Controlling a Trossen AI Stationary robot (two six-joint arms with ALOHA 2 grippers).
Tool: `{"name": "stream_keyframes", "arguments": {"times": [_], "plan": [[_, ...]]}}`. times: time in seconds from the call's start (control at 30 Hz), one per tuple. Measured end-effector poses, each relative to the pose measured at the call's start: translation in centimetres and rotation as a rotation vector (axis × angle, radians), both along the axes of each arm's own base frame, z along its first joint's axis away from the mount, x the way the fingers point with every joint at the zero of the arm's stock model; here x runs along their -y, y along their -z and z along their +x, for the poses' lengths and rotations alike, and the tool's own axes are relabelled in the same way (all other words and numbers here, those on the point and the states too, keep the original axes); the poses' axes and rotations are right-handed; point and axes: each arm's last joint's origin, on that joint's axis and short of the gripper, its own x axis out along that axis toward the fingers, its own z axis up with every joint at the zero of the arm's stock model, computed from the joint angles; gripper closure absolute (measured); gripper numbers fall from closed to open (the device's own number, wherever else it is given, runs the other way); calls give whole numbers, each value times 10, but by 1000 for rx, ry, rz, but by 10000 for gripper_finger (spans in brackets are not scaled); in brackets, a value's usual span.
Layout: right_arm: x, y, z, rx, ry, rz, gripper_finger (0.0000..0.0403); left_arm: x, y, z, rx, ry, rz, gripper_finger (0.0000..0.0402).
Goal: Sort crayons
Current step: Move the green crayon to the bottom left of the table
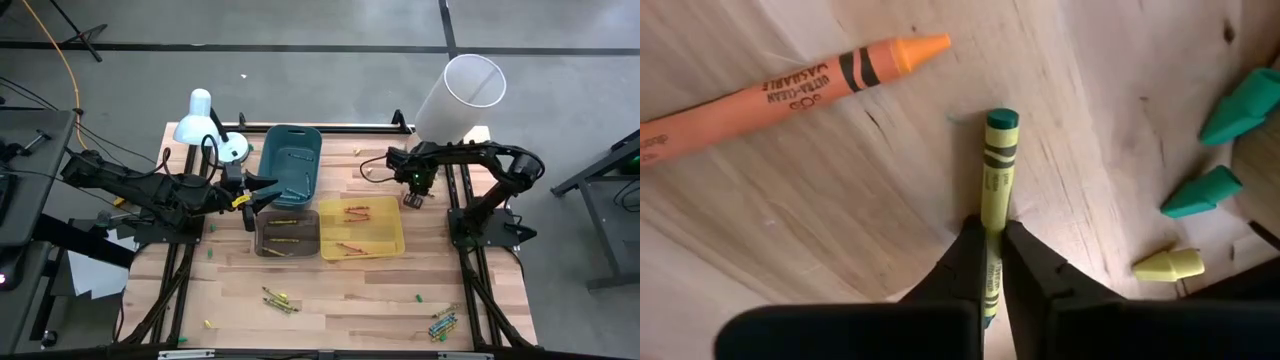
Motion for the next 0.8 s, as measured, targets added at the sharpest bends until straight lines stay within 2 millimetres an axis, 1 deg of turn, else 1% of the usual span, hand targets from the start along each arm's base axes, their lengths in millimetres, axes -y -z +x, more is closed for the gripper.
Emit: {"name": "stream_keyframes", "arguments": {"times": [0.2, 0.27, 0.33, 0.47, 0.6, 0.7, 0.8], "plan": [[0, -1, 0, -10, 1, -28, 399, 0, -2, 0, 17, 15, -7, 233], [0, -5, 1, -5, 7, -37, 400, 0, -3, 0, 29, 16, -9, 233], [1, -14, 3, 12, 6, -50, 401, 0, -4, -1, 31, 17, 2, 233], [3, -40, 4, 72, 24, -122, 402, 0, -4, 0, 26, 20, 28, 233], [1, -74, 4, 188, 75, -186, 402, 0, -4, 0, 26, 20, 30, 233], [-8, -106, 3, 345, 125, -234, 402, 0, -4, 0, 21, 22, 48, 233], [-23, -134, 1, 521, 157, -263, 402, 0, -4, 0, 19, 22, 54, 233]]}}
